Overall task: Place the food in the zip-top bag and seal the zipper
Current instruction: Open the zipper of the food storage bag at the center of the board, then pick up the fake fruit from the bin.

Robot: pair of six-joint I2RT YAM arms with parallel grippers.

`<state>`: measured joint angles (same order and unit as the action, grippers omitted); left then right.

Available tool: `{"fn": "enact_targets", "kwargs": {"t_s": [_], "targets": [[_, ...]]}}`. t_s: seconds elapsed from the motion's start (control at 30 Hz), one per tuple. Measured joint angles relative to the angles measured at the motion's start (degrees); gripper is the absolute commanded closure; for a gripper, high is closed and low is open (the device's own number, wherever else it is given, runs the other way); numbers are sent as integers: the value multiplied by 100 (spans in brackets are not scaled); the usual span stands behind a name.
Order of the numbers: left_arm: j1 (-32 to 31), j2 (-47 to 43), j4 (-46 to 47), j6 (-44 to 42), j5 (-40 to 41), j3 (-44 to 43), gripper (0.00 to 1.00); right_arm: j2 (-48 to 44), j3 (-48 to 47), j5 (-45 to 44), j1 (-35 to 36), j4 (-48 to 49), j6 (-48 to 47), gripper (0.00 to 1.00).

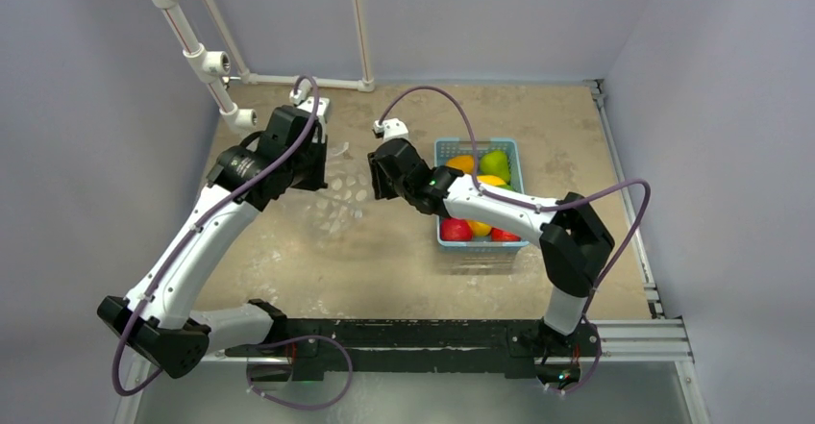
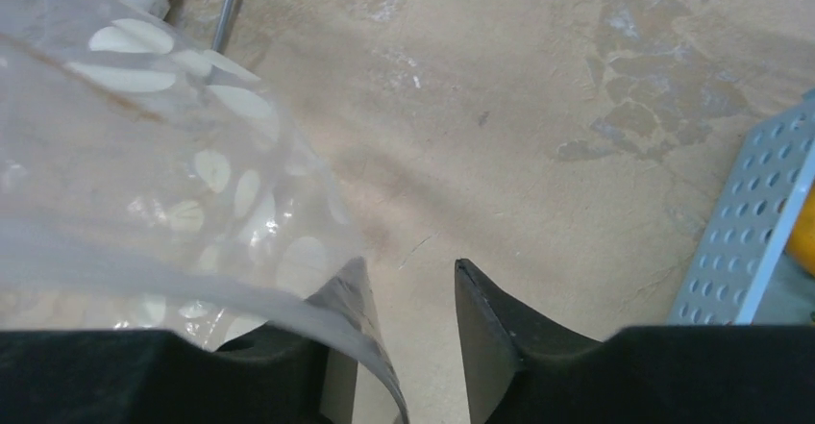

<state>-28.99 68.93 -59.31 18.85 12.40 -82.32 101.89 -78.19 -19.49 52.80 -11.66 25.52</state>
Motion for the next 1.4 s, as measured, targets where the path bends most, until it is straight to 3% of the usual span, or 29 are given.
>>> {"fn": "enact_targets", "kwargs": {"t_s": [0.37,0.8,1.27,1.4], "targets": [[0,63,149,63,-2,686,100,-181,-232,420,0,-20,-111,42],[0,269,345,109,-4,763,100,-1552,-225,262,-37,-258,-59,23],[0,289,466,107,-87,772,100,-2612,809,-393,-614,-1261,629,20],[0,289,531,107,-175,793,100,-2623,994,-625,-754,-1661,1025,14]]}}
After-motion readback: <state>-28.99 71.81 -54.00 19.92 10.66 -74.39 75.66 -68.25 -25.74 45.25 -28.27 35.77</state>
